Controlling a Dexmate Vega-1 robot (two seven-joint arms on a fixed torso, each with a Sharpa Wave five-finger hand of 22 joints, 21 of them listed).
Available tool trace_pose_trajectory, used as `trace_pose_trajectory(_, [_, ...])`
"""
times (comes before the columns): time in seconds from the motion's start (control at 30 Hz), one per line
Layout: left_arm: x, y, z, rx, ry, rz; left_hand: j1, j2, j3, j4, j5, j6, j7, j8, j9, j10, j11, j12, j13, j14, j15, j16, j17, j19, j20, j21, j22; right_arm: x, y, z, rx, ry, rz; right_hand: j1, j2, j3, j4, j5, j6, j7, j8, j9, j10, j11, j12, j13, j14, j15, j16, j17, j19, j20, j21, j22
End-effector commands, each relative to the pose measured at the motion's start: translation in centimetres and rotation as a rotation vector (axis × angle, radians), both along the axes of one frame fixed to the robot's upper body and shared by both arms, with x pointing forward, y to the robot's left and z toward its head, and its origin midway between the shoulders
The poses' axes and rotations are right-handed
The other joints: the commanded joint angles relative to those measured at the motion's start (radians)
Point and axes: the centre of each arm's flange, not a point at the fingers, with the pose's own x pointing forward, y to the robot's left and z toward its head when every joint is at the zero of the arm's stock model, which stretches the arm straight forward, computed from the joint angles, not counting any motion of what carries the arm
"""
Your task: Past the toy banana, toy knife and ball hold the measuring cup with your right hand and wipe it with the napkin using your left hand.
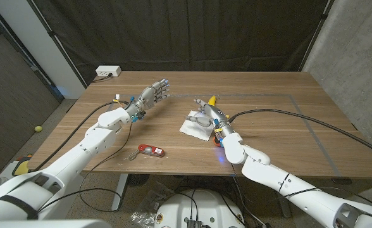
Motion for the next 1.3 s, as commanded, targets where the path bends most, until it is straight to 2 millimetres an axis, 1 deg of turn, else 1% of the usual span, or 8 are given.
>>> trace_pose_trajectory(0.03, [-0.1, 0.1, 0.0, -0.006, 0.001, 0.001, 0.007, 0.001, 0.001, 0.002, 0.009, 0.0, 0.0, -0.002, 0.003, 0.003, -0.002, 0.003, 0.002, 0.005, -0.009, 0.001, 0.004, 0.001, 0.004, 0.005, 0.003, 0.1, 0.3, 0.1, -0.122, 0.034, -0.025, 0.012, 0.003, -0.007, -0.005, 0.01, -0.027, 0.0, -0.012, 0.0, -0.023, -0.006, -0.009, 0.0, 0.005, -0.062, 0.0, -0.002, 0.011, -0.028, 0.003, -0.003])
trace_pose_trajectory(0.13, [0.0, 0.1, 0.0, -0.008, 0.002, 0.001, 0.007, 0.001, 0.0, 0.002, 0.009, 0.0, 0.001, -0.002, 0.003, 0.003, -0.001, 0.002, 0.002, 0.005, -0.008, 0.001, 0.004, 0.001, 0.004, 0.005, 0.003, 0.0, 0.1, 0.1, -0.126, 0.038, -0.033, 0.016, 0.007, -0.01, -0.006, 0.014, -0.047, 0.008, -0.023, 0.002, -0.045, 0.01, -0.017, 0.0, -0.025, -0.046, -0.009, -0.002, 0.007, -0.032, 0.004, -0.008])
trace_pose_trajectory(0.3, [0.1, 0.0, -0.2, -0.007, 0.009, 0.0, 0.007, 0.001, -0.001, 0.003, 0.009, 0.001, 0.001, -0.002, 0.003, 0.004, -0.001, 0.003, 0.002, 0.005, -0.009, 0.001, 0.004, 0.001, 0.004, 0.005, 0.003, -0.8, -0.7, 0.8, -0.11, 0.019, -0.073, 0.002, 0.015, -0.022, 0.004, 0.018, -0.057, 0.016, -0.03, 0.004, -0.079, 0.026, -0.026, 0.001, -0.083, -0.013, -0.022, -0.004, -0.033, -0.014, -0.008, -0.018])
trace_pose_trajectory(0.4, [0.1, -0.1, -0.3, -0.006, 0.011, -0.004, 0.006, 0.001, -0.002, 0.004, 0.01, 0.002, 0.001, -0.002, 0.003, 0.004, -0.001, 0.003, 0.002, 0.005, -0.009, 0.001, 0.004, 0.001, 0.004, 0.006, 0.003, -1.5, -1.5, 1.4, -0.094, -0.003, -0.105, -0.017, 0.014, -0.04, 0.015, 0.02, -0.075, 0.015, -0.039, 0.006, -0.113, 0.038, -0.035, 0.0, -0.138, 0.02, -0.024, -0.01, -0.09, 0.033, -0.031, -0.031])
trace_pose_trajectory(0.5, [0.2, -0.1, -0.2, -0.007, 0.01, -0.008, 0.006, 0.001, -0.003, 0.004, 0.01, 0.002, 0.001, -0.002, 0.002, 0.003, 0.001, 0.002, 0.002, 0.005, -0.009, 0.001, 0.004, 0.001, 0.004, 0.005, 0.003, -2.2, -2.3, 1.8, -0.094, -0.027, -0.139, -0.022, 0.013, -0.046, 0.018, 0.021, -0.067, 0.012, -0.036, 0.007, -0.114, 0.042, -0.033, -0.001, -0.152, 0.029, -0.023, -0.013, -0.107, 0.048, -0.039, -0.038])
trace_pose_trajectory(0.9, [0.5, -0.4, 0.0, 0.0, 0.008, -0.018, 0.003, 0.002, -0.006, 0.006, 0.011, 0.001, 0.001, -0.003, 0.002, 0.003, 0.001, 0.002, 0.002, 0.004, -0.008, 0.001, 0.003, 0.0, 0.006, 0.005, 0.003, -3.8, -3.7, 1.0, -0.156, 0.055, -0.19, -0.031, 0.016, -0.059, 0.025, 0.024, -0.046, 0.019, -0.028, 0.01, -0.079, 0.04, -0.015, 0.0, -0.131, 0.02, -0.005, -0.019, -0.108, 0.039, -0.043, -0.053])
trace_pose_trajectory(1.13, [0.6, -0.4, -0.1, 0.0, 0.011, -0.019, 0.002, 0.002, -0.008, 0.008, 0.011, 0.001, 0.001, -0.004, 0.002, 0.003, -0.001, 0.002, 0.002, 0.003, -0.007, 0.0, 0.003, -0.001, 0.007, 0.005, 0.003, -4.8, -3.7, 0.3, -0.215, 0.104, -0.251, -0.068, 0.006, -0.083, 0.043, 0.022, -0.067, 0.033, -0.035, 0.013, -0.08, 0.046, -0.012, 0.003, -0.145, 0.031, -0.006, -0.023, -0.143, 0.053, -0.06, -0.064])
trace_pose_trajectory(1.3, [0.7, -0.5, 0.0, 0.0, 0.01, -0.023, 0.001, 0.002, -0.01, 0.009, 0.012, 0.0, 0.0, -0.004, 0.002, 0.002, 0.0, 0.001, 0.002, 0.003, -0.007, 0.0, 0.003, -0.001, 0.007, 0.005, 0.003, -5.2, -3.9, -0.1, -0.247, 0.127, -0.308, -0.092, 0.0, -0.102, 0.055, 0.023, -0.081, 0.035, -0.039, 0.016, -0.111, 0.061, -0.021, 0.006, -0.187, 0.05, -0.015, -0.027, -0.194, 0.066, -0.084, -0.077])
